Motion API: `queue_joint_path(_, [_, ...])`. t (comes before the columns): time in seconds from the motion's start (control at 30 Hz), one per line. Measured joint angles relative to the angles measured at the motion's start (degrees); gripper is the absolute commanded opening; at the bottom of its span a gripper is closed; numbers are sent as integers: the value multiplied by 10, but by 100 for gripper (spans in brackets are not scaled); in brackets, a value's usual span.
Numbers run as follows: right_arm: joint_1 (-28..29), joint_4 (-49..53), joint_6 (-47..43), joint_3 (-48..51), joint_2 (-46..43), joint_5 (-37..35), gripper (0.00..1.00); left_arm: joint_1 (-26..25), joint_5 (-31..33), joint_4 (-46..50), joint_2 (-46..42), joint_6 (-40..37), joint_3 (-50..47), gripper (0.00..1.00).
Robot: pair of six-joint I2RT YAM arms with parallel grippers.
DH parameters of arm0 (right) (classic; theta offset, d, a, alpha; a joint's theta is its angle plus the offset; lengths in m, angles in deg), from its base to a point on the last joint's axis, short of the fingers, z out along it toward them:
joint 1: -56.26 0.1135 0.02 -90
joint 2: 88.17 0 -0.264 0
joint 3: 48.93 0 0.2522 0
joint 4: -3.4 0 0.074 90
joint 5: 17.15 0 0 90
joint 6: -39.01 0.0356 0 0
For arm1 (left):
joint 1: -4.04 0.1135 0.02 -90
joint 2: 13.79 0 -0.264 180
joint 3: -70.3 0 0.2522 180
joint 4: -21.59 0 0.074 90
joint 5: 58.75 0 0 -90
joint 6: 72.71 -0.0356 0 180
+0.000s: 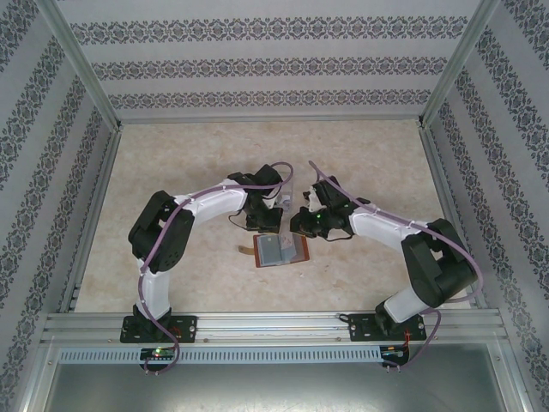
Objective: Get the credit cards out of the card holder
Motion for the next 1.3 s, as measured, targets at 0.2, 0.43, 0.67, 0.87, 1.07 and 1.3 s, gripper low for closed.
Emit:
queue_joint_path(0.2, [15, 53, -32, -22, 18, -19, 20, 0, -9, 0, 12, 0, 0, 5])
queue_joint_path(0.43, [19, 86, -47, -40, 20, -44, 23, 0, -13, 0, 18, 0, 0, 5])
queue_joint_path(0.67, [18, 128, -54, -43, 15, -98, 29, 0, -12, 0, 18, 0, 0, 5])
queue_joint_path(0.87, [14, 129, -54, -43, -5, -111, 31, 0, -12, 0, 18, 0, 0, 5])
queue_joint_path(1.07, [9, 109, -51, -47, 19, -95, 31, 0, -12, 0, 18, 0, 0, 5])
queue_joint_path(1.3, [5, 93, -52, -48, 57, -79, 30, 0, -12, 0, 19, 0, 2, 5])
